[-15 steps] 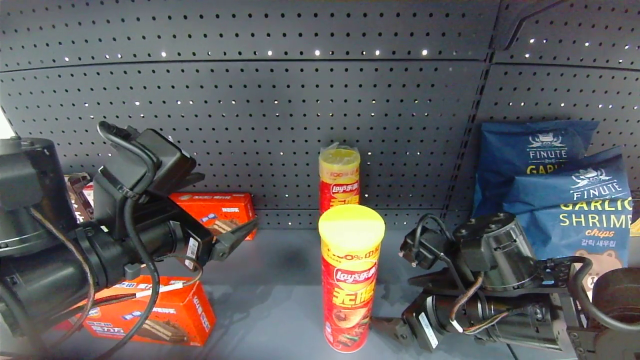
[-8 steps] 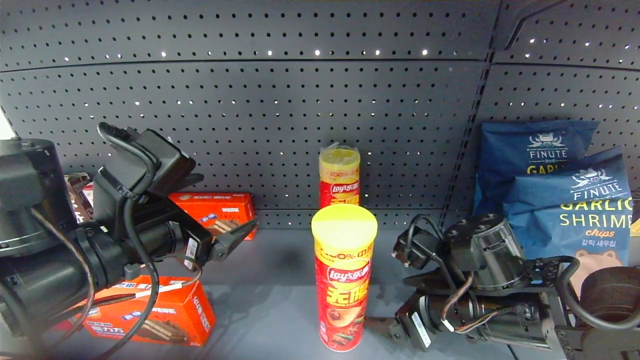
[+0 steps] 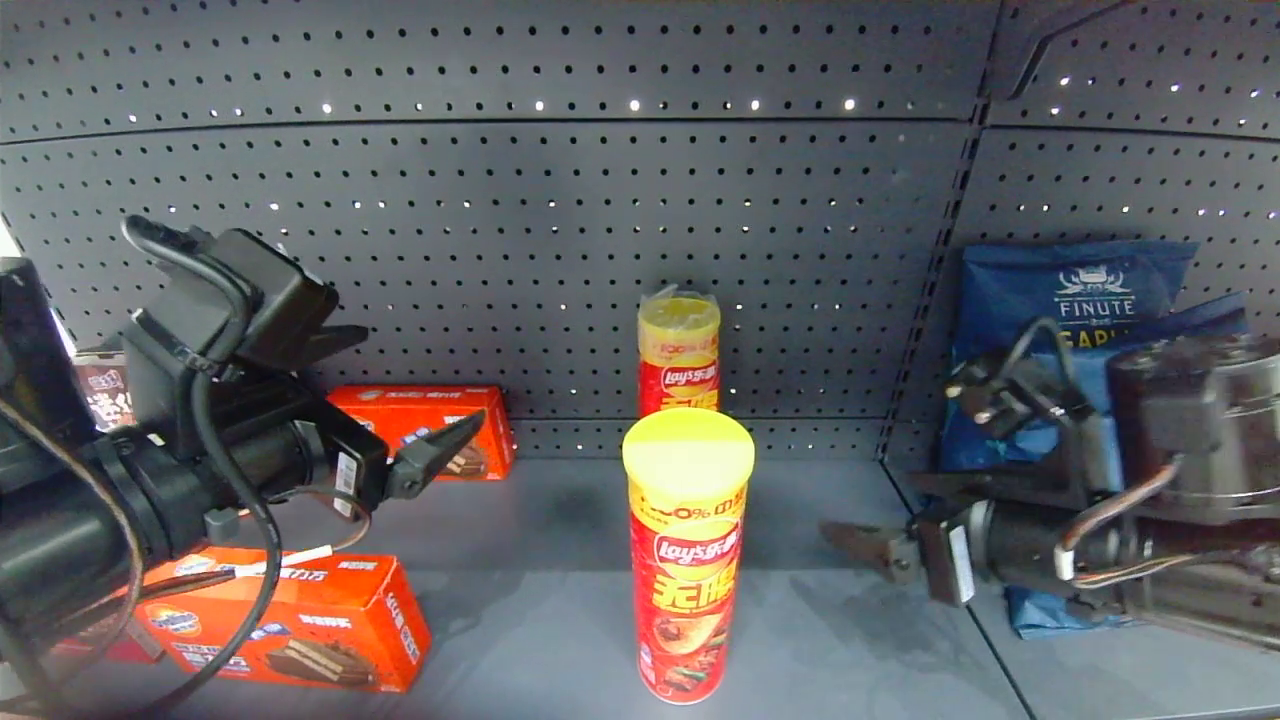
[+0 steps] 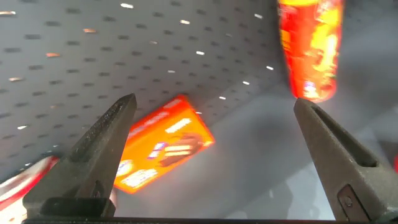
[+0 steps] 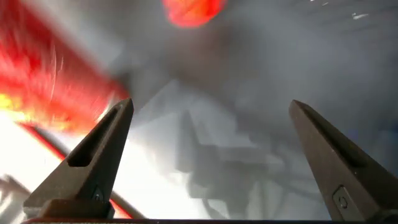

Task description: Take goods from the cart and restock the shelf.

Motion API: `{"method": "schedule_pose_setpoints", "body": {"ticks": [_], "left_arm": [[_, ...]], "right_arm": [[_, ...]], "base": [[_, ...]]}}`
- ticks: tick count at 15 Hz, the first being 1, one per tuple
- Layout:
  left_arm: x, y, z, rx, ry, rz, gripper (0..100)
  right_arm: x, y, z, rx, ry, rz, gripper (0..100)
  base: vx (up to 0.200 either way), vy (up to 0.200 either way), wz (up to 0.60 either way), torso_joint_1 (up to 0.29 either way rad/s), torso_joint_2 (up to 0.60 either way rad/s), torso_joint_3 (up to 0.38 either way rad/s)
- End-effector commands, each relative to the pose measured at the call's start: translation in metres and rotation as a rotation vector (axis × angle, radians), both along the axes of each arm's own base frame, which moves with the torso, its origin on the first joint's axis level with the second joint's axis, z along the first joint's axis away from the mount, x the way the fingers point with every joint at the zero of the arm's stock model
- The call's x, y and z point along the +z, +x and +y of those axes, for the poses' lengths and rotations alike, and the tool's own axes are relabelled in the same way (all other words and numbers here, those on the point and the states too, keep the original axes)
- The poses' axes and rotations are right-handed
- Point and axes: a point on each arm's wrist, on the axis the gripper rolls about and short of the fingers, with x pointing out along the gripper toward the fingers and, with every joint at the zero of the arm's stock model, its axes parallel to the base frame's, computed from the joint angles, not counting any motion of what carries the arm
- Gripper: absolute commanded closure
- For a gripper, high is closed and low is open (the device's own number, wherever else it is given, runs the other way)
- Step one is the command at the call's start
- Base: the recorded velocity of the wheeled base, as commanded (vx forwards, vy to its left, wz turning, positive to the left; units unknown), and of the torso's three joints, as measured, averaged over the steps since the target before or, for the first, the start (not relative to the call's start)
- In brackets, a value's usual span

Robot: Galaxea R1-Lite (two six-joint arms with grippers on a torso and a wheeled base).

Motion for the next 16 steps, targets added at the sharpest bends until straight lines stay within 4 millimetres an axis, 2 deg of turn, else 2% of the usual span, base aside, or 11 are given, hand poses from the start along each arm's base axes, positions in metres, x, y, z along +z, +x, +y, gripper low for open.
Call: {"method": "schedule_pose_setpoints", "body": {"ticks": [1,3,4,5,6,8,11,12,13,15,16], "left_arm": [[0.018,-0.016,0.019,0.061,-0.037,-0.082,0],[0.029,-0.031,0.034,0.115,-0.08,-0.138,0],[0.029,-0.031,0.034,0.115,-0.08,-0.138,0],[0.031,-0.053,0.046,0.15,-0.104,-0.178,0],[0.025,-0.068,0.052,0.173,-0.107,-0.191,0],[-0.015,-0.115,0.065,0.231,-0.098,-0.183,0],[-0.071,-0.156,0.076,0.286,-0.09,-0.159,0],[-0.086,-0.168,0.079,0.289,-0.085,-0.147,0],[-0.097,-0.181,0.082,0.296,-0.075,-0.117,0],[-0.103,-0.193,0.084,0.296,-0.065,-0.092,0],[-0.109,-0.201,0.086,0.297,-0.062,-0.082,0]], "right_arm": [[0.032,-0.046,-0.078,-0.24,0.105,-0.186,0],[0.024,-0.083,-0.113,-0.403,0.117,-0.263,0],[0.024,-0.083,-0.113,-0.403,0.117,-0.263,0],[0.011,-0.11,-0.126,-0.49,0.119,-0.31,0],[0.0,-0.125,-0.131,-0.532,0.12,-0.333,0],[-0.032,-0.156,-0.137,-0.595,0.093,-0.379,0],[-0.062,-0.184,-0.137,-0.606,0.104,-0.45,0],[-0.08,-0.193,-0.137,-0.612,0.107,-0.464,0],[-0.106,-0.206,-0.138,-0.605,0.119,-0.501,0],[-0.122,-0.214,-0.137,-0.602,0.113,-0.434,0],[-0.123,-0.213,-0.136,-0.562,0.112,-0.435,0]], "base": [[0.0,0.0,0.0,0.0,0.0,0.0],[0.0,0.0,0.0,0.0,0.0,0.0],[0.0,0.0,0.0,0.0,0.0,0.0],[0.0,0.0,0.0,0.0,0.0,0.0],[0.0,0.0,0.0,0.0,0.0,0.0],[0.0,0.0,0.0,0.0,0.0,0.0],[0.0,0.0,0.0,0.0,0.0,0.0],[0.0,0.0,0.0,0.0,0.0,0.0],[0.0,0.0,0.0,0.0,0.0,0.0],[0.0,0.0,0.0,0.0,0.0,0.0],[0.0,0.0,0.0,0.0,0.0,0.0]]}}
